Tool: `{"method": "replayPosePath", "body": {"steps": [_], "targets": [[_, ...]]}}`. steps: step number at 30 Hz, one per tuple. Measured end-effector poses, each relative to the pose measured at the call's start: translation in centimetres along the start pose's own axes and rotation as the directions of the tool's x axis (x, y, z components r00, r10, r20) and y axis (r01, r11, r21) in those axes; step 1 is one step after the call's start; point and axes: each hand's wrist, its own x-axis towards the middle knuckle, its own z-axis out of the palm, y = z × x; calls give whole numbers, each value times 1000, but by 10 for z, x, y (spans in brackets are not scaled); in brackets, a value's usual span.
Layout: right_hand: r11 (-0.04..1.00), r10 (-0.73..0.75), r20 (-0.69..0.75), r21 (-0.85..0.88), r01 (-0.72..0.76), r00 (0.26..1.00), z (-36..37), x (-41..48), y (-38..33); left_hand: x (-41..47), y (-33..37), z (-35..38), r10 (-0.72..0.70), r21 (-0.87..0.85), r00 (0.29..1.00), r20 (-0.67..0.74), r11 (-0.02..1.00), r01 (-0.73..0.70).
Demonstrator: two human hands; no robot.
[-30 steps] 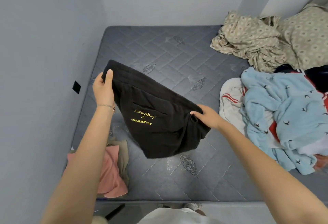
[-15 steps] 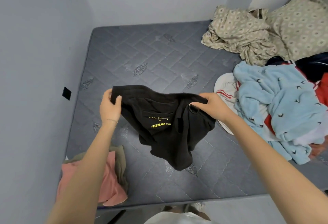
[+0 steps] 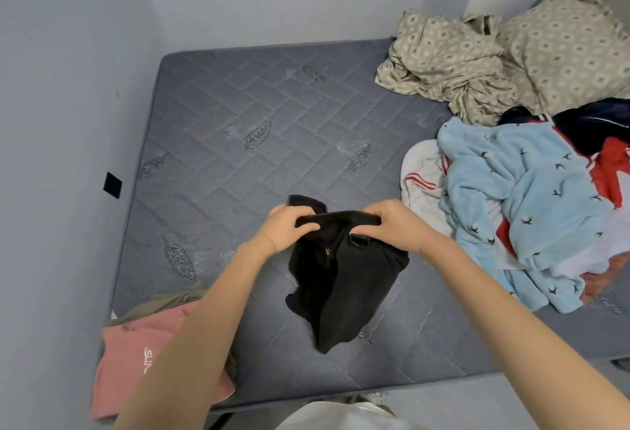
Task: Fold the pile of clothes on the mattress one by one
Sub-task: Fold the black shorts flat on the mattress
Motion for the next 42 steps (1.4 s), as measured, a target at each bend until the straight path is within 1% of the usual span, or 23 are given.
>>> {"method": "replayPosePath", "body": {"steps": [2,4,8,10,13,15,17,20,22,23,25,30,35,42], "targets": [[999,17,-9,45,-16,1000,-2,-2,4,-3,-4,-2,-43,-88,998,50,995,47],[996,35,7,80,-35,999,-4,-5,9,-3,-4,-10,-85,-181,995,59,979,95],[989,65,118,123,-80,991,-4,-10,22,1,4,-38,-78,-175,997,14,981,79],[983,105,162,132,-127,981,-1,-13,30,2,7,-53,-75,-182,997,-8,981,73],[979,165,189,89,-184,968,2,-17,43,1,12,-76,-86,-213,995,-55,974,72],[971,195,152,112,-213,969,-1,-18,53,0,15,-88,-96,-246,991,-89,967,72],[964,194,78,169,-204,978,-7,-18,59,-1,17,-93,-110,-247,990,-89,965,85],[967,182,-83,195,-163,980,-20,-14,62,0,21,-93,-119,-182,989,-90,978,101],[958,165,-174,263,-115,971,-34,-11,63,-1,21,-94,-130,-159,984,-121,981,110],[948,154,-191,306,-90,969,-43,-11,60,-2,21,-95,-131,-153,983,-131,982,111],[925,149,-194,374,-68,970,-57,-11,53,-4,21,-96,-131,-152,980,-151,983,108],[926,98,-210,377,-11,973,-74,-4,47,-7,27,-105,-118,-227,961,-251,972,60],[928,95,-228,372,-4,969,-76,0,49,-8,32,-108,-98,-215,959,-266,976,40],[935,80,-233,355,8,969,-74,2,49,-13,29,-99,-110,-271,954,-278,962,32]]}}
